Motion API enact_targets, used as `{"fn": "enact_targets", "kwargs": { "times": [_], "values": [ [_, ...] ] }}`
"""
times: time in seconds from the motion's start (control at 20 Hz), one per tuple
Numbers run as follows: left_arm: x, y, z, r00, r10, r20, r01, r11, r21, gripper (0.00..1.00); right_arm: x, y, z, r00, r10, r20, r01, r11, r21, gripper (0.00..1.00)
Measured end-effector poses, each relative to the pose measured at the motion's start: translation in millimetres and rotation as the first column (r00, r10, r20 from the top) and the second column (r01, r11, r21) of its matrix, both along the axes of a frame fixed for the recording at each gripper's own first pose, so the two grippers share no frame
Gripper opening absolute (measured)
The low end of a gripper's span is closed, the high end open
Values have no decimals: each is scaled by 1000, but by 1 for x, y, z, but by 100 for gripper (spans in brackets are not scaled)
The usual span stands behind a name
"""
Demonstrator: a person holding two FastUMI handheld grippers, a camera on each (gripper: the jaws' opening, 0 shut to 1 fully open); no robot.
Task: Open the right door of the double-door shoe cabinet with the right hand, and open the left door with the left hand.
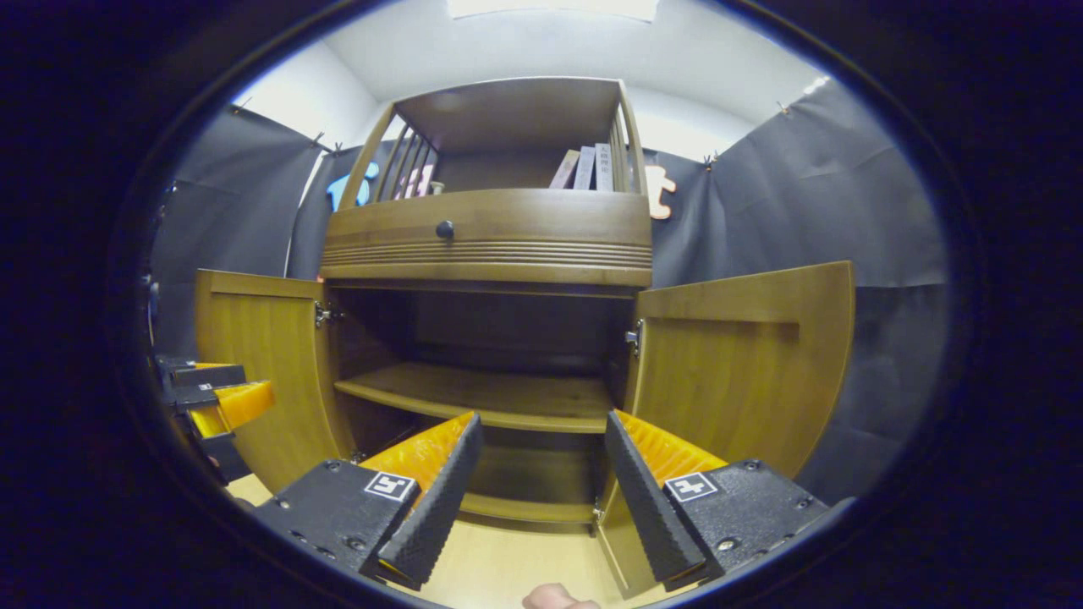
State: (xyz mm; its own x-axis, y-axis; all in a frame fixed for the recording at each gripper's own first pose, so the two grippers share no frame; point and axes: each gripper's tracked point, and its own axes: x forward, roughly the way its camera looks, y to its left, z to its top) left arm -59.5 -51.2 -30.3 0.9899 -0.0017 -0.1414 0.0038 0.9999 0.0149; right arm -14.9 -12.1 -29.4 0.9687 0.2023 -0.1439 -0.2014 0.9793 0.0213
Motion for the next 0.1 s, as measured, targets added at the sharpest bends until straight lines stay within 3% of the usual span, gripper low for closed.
{"fn": "enact_targets", "kwargs": {
  "times": [0.1],
  "values": [
    [-1, -2, 1, 1000, 0, -2, 0, 1000, -1, 93, 0, -1, 4, 1000, -1, 2, 1, 1000, 4, 93]
  ]
}}
